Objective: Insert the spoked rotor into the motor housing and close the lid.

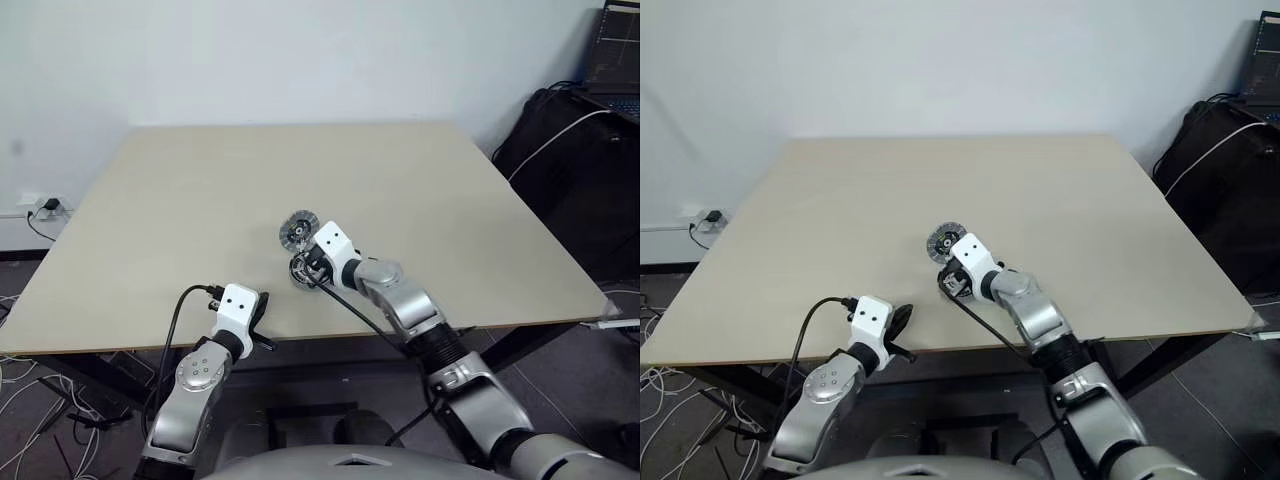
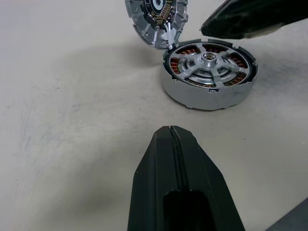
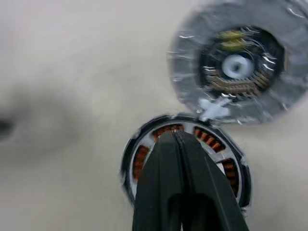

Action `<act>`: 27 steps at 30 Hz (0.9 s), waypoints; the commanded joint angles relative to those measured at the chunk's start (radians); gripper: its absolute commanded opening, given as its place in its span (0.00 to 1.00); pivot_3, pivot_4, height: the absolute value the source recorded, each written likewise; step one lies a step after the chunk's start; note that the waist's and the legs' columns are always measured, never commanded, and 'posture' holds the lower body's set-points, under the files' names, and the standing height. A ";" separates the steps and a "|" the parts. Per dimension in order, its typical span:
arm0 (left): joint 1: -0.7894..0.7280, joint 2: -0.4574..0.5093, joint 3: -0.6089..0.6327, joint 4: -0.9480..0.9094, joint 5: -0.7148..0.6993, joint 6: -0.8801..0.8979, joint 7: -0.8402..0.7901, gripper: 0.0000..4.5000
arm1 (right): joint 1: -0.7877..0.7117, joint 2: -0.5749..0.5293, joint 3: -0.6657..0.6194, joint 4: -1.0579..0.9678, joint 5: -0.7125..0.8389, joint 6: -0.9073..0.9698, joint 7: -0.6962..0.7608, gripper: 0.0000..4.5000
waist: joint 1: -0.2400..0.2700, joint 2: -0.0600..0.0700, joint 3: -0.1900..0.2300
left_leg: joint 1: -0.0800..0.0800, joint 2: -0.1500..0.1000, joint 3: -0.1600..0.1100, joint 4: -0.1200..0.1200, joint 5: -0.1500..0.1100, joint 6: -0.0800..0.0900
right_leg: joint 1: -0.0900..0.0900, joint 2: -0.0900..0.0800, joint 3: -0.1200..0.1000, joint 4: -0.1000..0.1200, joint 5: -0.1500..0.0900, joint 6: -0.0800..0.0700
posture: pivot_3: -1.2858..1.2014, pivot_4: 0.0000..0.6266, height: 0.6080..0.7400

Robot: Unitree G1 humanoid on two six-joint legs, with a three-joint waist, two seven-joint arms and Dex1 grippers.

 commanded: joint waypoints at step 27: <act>-0.003 -0.034 0.008 -0.005 -0.002 -0.052 0.045 0.00 | -0.266 -0.056 0.233 0.275 -0.298 -0.236 0.395 0.58 | 0.011 -0.001 0.000 | 0.001 0.000 0.000 0.001 0.000 0.000 | 0.000 0.001 0.000 0.001 0.003 -0.005 | 0.52 0.00 1.00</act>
